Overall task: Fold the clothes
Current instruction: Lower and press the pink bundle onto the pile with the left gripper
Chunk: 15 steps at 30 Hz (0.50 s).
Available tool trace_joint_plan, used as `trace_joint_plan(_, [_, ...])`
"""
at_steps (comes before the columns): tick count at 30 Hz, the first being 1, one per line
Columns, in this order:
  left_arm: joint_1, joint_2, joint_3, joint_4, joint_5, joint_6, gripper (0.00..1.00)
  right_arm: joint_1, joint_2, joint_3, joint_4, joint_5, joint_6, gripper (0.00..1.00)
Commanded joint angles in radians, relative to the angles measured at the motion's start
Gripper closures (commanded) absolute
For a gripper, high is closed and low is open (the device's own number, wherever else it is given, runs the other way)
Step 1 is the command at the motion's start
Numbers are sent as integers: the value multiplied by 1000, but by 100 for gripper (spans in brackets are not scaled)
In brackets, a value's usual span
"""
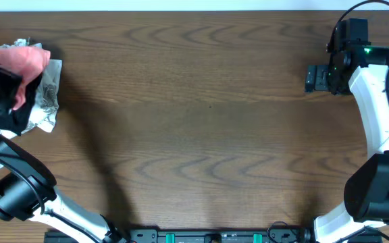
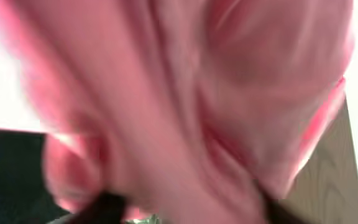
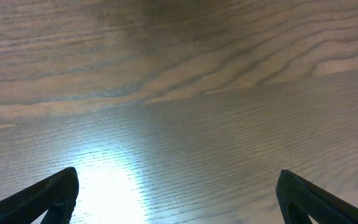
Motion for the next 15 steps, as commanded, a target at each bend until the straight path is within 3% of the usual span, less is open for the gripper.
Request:
trace_joint_plan(1, [-7, -19, -3, -3, 94, -24, 89, -3, 3, -3, -1, 10, 16, 1])
trace_joint_plan(2, [-7, -23, -3, -2, 130, -53, 93, -3, 3, -3, -1, 10, 16, 1])
trace_joint_plan(6, [-9, -35, -3, 5, 272, -124, 94, -3, 3, -3, -1, 10, 16, 1])
trace_joint_plan(9, [-13, -37, -3, -5, 274, -133, 94, -3, 3, -3, -1, 10, 16, 1])
trace_joint_plan(11, [-13, -36, -3, -22, 259, -130, 85, -3, 3, -3, -1, 10, 16, 1])
trace_joint_plan(15, [-11, -42, -3, -29, 253, -130, 52, -3, 3, -3, -1, 10, 16, 1])
